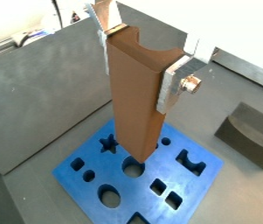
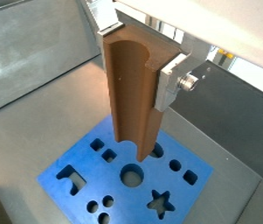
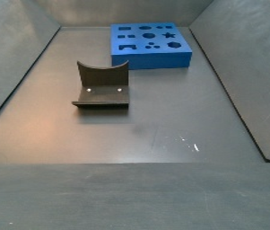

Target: Insert the arch object.

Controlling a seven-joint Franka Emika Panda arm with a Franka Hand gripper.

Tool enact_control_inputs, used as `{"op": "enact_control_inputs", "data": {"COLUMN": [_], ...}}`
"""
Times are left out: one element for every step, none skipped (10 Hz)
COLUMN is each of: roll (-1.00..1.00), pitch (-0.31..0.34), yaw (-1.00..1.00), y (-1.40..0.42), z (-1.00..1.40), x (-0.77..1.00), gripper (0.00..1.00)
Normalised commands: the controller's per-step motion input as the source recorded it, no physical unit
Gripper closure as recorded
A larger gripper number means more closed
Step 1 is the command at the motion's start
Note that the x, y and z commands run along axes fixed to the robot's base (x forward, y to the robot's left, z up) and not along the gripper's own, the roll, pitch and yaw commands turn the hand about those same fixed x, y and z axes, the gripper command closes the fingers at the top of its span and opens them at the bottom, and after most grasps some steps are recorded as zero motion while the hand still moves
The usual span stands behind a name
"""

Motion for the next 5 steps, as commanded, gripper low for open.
{"op": "enact_control_inputs", "data": {"roll": [0.08, 0.1, 0.11, 0.2, 0.3], "pitch": [0.0, 0.0, 0.0, 0.0, 0.0], "yaw": [0.58, 0.58, 0.58, 0.5, 0.39], "y": [0.12, 0.12, 0.18, 0.25, 0.29], "z": [-0.42, -0.42, -0.55, -0.63, -0.6], "x": [0.49, 0.47, 0.37, 0.35, 0.43], "gripper": [1.0, 1.0, 1.0, 1.0, 1.0]}}
